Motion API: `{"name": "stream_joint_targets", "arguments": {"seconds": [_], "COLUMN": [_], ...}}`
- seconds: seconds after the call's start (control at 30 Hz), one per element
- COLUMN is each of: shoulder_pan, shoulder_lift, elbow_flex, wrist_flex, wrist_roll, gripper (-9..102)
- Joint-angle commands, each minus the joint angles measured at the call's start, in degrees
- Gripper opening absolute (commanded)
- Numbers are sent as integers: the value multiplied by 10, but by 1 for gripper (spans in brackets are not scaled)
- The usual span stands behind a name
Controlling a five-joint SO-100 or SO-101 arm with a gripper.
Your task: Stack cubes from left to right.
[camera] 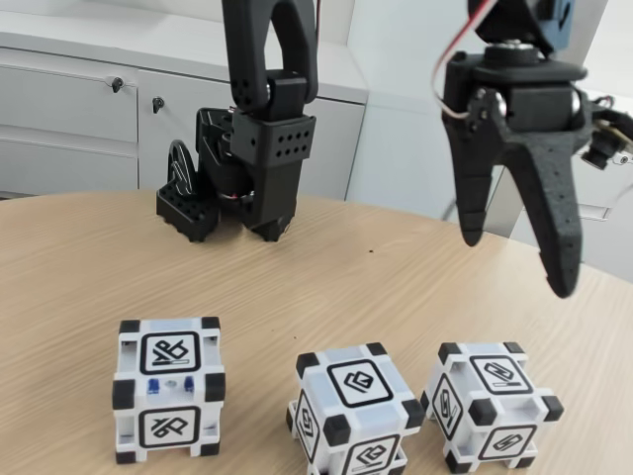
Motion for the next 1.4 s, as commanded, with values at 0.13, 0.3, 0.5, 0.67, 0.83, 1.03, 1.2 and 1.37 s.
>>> {"name": "stream_joint_targets", "arguments": {"seconds": [0.13, 0.3, 0.5, 0.67, 0.83, 1.03, 1.2, 1.37], "shoulder_pan": [-4, 6, 7, 7, 9, 25, 48, 49], "shoulder_lift": [1, 0, -69, -170, -218, -224, -224, -224], "elbow_flex": [-23, -21, -26, -29, -30, -27, -29, -26], "wrist_flex": [-85, -127, -135, -135, -135, -135, -135, -135], "wrist_roll": [31, 23, 4, 8, 16, 17, 3, -7], "gripper": [42, 41, 42, 42, 41, 41, 39, 38]}}
